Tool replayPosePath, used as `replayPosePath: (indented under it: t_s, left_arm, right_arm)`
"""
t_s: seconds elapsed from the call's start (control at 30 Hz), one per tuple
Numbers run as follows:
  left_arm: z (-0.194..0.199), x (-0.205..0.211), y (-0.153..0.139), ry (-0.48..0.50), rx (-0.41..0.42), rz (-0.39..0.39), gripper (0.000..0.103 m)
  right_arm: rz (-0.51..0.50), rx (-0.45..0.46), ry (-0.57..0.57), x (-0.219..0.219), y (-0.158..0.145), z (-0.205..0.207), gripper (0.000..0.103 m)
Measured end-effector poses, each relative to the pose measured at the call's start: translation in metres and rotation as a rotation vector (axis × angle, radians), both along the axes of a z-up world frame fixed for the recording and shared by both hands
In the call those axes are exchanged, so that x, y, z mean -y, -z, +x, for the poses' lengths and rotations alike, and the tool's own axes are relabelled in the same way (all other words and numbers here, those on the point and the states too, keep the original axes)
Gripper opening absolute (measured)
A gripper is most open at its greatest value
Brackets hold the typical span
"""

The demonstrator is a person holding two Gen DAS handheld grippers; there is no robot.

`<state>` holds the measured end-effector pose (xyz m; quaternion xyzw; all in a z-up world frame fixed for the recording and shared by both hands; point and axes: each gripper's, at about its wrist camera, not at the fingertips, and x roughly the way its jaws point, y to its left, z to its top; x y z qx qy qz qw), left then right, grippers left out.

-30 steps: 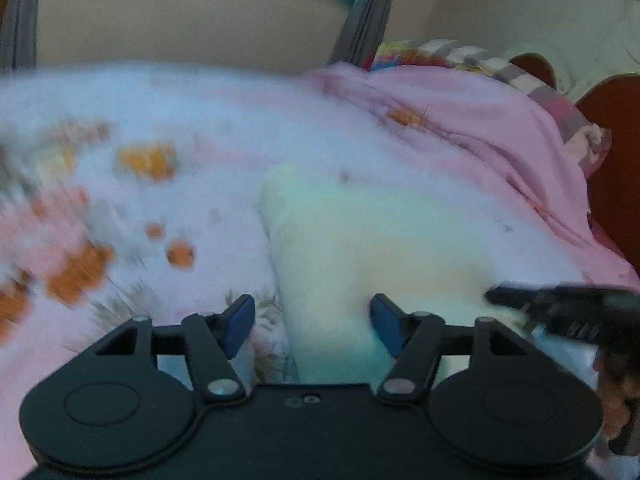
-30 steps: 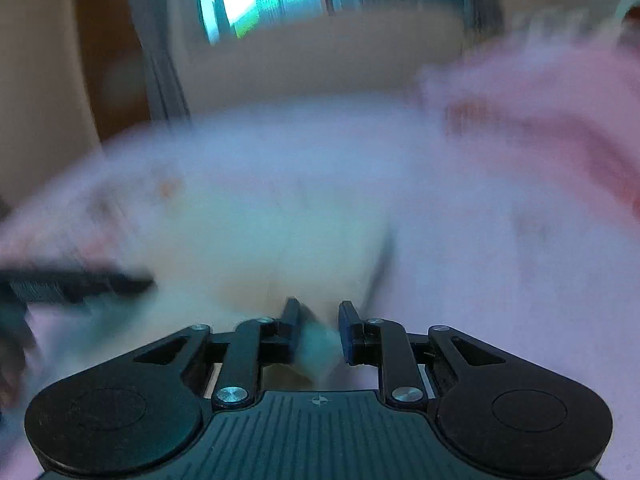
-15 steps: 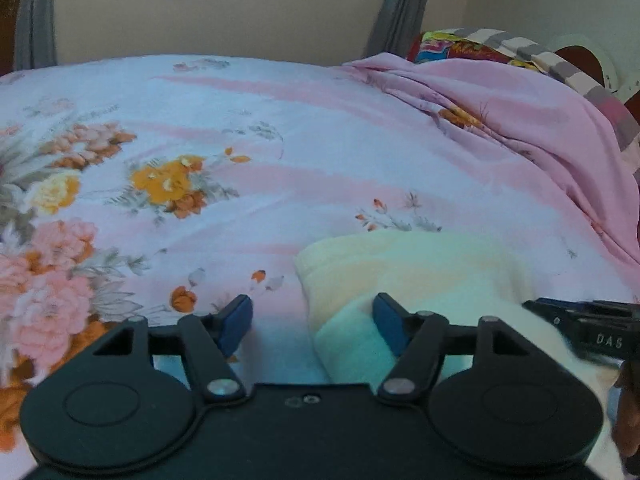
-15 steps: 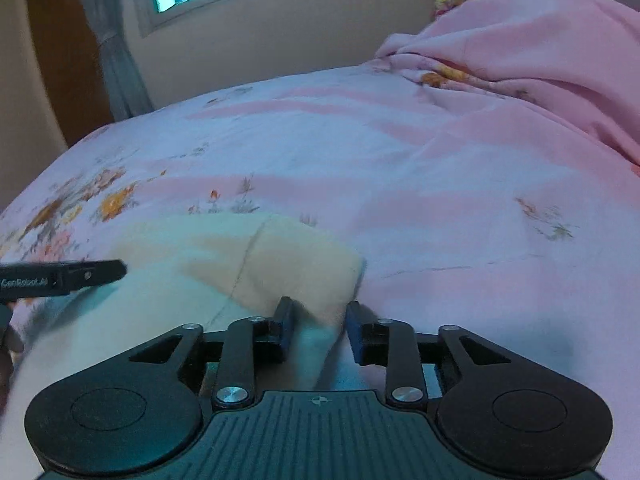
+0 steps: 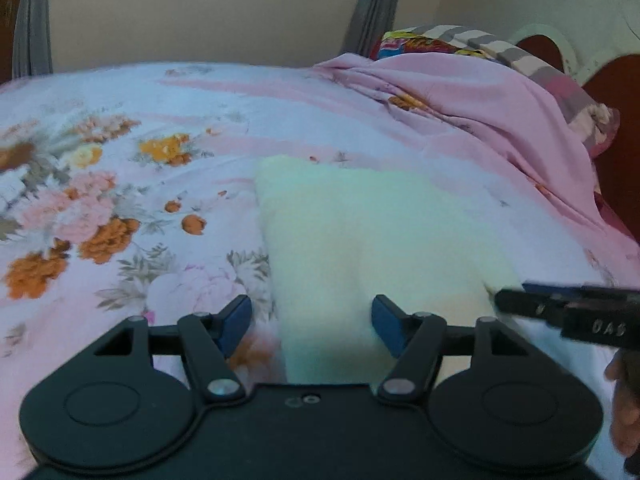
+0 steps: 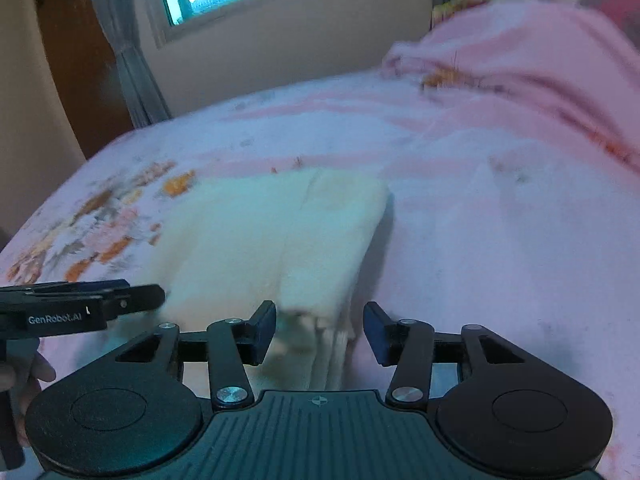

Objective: Fold small clothes
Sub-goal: 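Move both grippers to the end of the folded cream sweater strip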

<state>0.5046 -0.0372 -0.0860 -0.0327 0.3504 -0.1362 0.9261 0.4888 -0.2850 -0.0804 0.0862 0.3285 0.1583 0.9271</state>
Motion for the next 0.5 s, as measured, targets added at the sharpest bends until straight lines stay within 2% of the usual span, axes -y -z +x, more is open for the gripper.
replayPosePath:
  t_s: [0.17, 0.23, 0.37, 0.5]
  left_arm:
    - [-0.028, 0.007, 0.001, 0.029, 0.002, 0.03, 0.066]
    - [-0.033, 0.01, 0.005, 0.032, -0.011, 0.048, 0.066]
    - [-0.042, 0.015, 0.019, 0.044, -0.037, 0.099, 0.066]
    - [-0.057, 0.012, 0.019, 0.05, -0.022, 0.101, 0.066]
  right_arm:
    - [-0.019, 0.038, -0.019, -0.007, -0.008, -0.032, 0.049]
    - [-0.024, 0.013, -0.023, -0.007, -0.004, -0.038, 0.049]
    - [-0.1, -0.084, -0.016, -0.018, 0.021, -0.038, 0.048]
    - [-0.033, -0.058, 0.012, -0.01, 0.018, -0.049, 0.048]
